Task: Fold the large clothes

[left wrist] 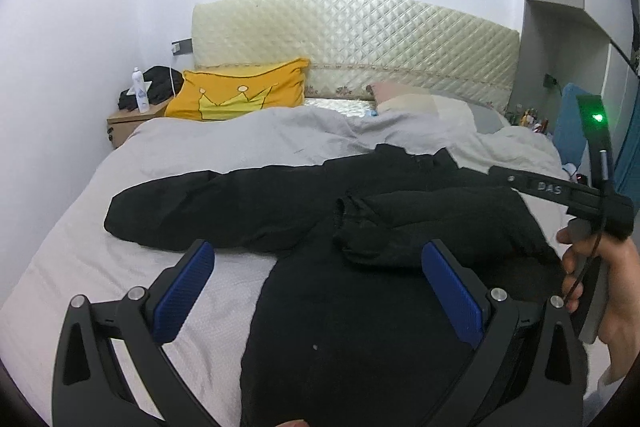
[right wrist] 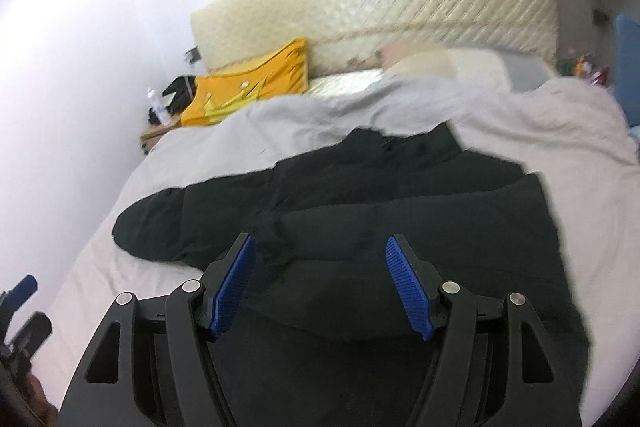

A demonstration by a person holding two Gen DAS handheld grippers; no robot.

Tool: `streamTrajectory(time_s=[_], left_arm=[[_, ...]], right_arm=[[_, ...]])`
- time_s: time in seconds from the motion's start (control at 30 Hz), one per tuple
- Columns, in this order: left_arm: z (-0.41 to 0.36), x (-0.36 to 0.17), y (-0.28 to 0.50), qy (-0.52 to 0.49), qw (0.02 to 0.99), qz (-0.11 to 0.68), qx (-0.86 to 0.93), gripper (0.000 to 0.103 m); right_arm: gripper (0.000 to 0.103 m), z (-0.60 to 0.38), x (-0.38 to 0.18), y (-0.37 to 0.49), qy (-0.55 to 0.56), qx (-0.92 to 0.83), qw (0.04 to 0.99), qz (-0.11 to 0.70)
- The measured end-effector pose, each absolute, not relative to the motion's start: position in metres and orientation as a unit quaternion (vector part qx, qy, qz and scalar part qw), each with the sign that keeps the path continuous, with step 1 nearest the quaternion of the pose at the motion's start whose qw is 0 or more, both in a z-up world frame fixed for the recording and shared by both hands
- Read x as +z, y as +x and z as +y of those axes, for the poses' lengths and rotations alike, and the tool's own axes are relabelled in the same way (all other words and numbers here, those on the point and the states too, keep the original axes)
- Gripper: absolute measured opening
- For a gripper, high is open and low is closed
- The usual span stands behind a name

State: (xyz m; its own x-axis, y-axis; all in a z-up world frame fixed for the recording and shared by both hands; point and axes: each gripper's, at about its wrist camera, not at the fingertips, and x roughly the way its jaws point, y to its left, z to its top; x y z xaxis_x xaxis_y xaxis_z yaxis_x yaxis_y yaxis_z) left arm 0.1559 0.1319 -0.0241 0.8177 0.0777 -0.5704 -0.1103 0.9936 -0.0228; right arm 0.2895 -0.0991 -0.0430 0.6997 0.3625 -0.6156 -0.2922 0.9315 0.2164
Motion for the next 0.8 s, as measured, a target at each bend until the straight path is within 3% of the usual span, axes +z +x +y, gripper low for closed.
streamTrajectory(time_s=[0.23,0.3,0.8], left_arm=[[0.11,-0.013,0.137,-0.019,0.952,0.301,0.045,0.103],[0.105,-0.011,0.132,-0.022,0.954,0.296,0.038,0.103],[0.093,-0.021,0.116,-0.038,0.963,0.265,0.02,0.103]], right_arm=[[0.067,-0.126,-0.004,0.218,0.023,0.165,0.946,0.277],[0.074,-0.13,0.0,0.199,0.026,0.171,0.949,0.265],[0.075,-0.167,-0.013,0.118,0.051,0.149,0.966,0.206]])
